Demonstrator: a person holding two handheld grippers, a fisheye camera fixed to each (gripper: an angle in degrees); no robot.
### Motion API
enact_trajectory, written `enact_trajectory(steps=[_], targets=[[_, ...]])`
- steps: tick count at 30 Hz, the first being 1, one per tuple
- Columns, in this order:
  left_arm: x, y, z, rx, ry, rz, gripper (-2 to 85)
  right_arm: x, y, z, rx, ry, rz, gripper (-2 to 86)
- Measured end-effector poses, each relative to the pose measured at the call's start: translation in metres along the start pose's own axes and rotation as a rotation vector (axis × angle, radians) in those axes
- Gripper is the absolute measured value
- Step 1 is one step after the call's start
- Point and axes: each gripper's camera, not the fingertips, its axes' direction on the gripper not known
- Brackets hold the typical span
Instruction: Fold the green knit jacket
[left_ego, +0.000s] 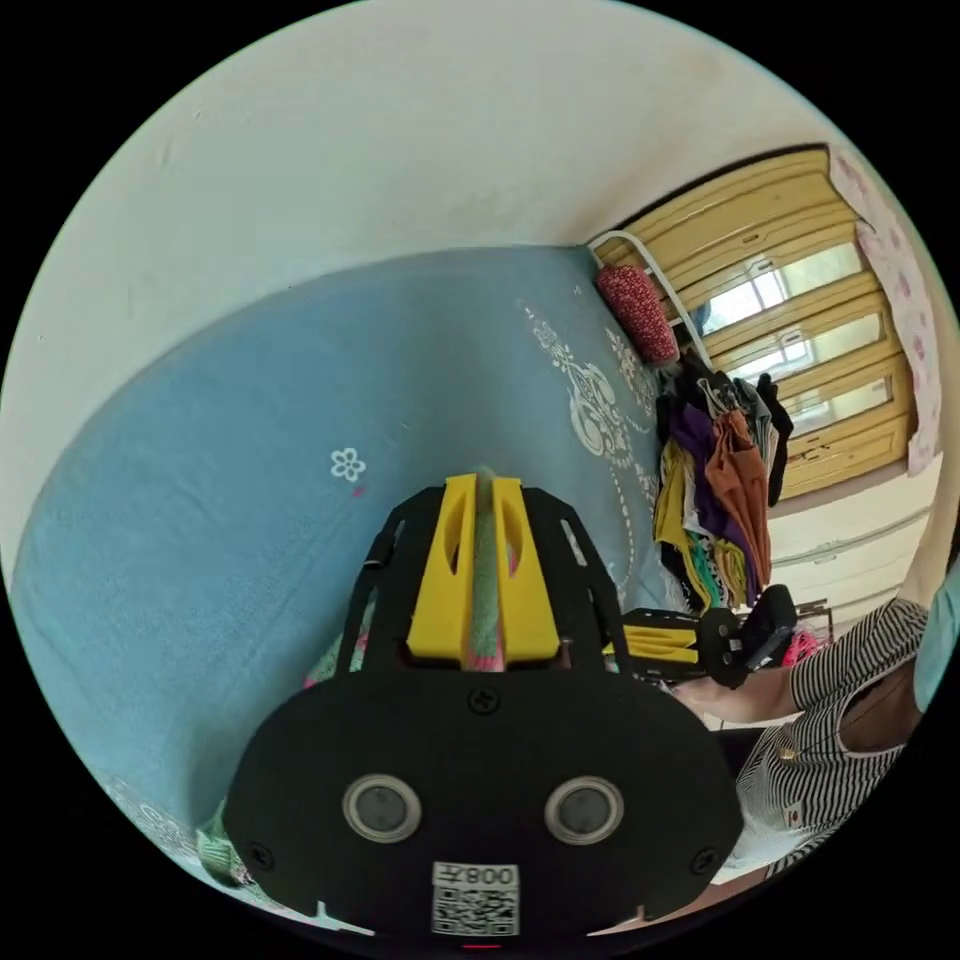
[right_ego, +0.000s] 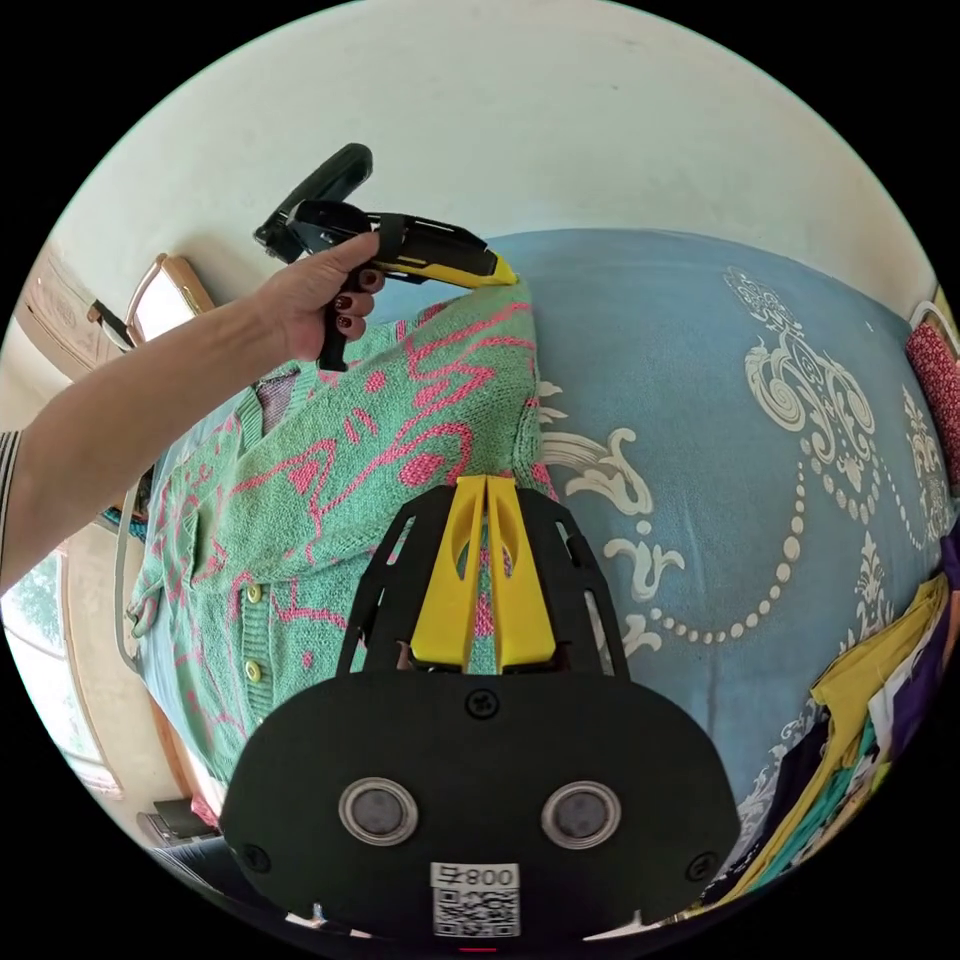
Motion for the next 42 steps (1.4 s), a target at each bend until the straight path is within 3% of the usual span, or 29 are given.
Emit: enact_trajectory(steps=[4,9,12,14,18,20,24,28,30,32,37,42], targets=[[0.013,0.005,0.003,-0.039,-0.123,0.028,1.5,0.010,-0.004,0.000,0.019,0.010,0.017,0.1],[0.034,0.039,-0.045,0.194,-0.045,0.015,0.4,0.028,-0.018,-0.001,0.010,0.005,0.035,0.1],[0.058,0.058,-0.033,0.112,-0.010,0.077,0.2,0.046,-0.022,-0.006,0.011,-0.021,0.073,0.0],[0.064,0.068,0.009,-0.115,-0.173,0.092,0.1,0.060,-0.031,-0.021,0.016,-0.044,0.124,0.0],[0.070,0.085,-0.018,0.034,-0.089,0.029,0.0,0.069,-0.038,-0.045,0.087,-0.012,0.110,0.0],[0.097,0.107,-0.034,0.079,-0.071,0.094,0.0,0.083,-0.043,-0.017,0.000,0.015,0.109,0.1],[0.112,0.135,-0.001,-0.142,-0.143,0.098,0.1,0.110,-0.054,0.007,-0.010,-0.061,0.127,0.1],[0.138,0.159,-0.046,0.058,-0.052,0.086,0.1,0.114,-0.084,-0.014,0.015,-0.008,0.116,0.1],[0.149,0.169,-0.042,0.014,-0.087,0.086,0.1,0.110,-0.093,-0.012,0.026,-0.021,0.081,0.1],[0.146,0.186,-0.010,-0.167,-0.163,0.082,0.1,0.111,-0.109,0.028,-0.104,0.034,0.038,0.1],[0.161,0.248,-0.100,0.082,-0.039,-0.074,0.1,0.139,-0.132,0.005,-0.074,-0.033,0.111,0.1],[0.182,0.381,-0.144,0.039,0.153,-0.289,0.3,0.151,-0.116,-0.016,-0.207,-0.075,0.065,0.1]])
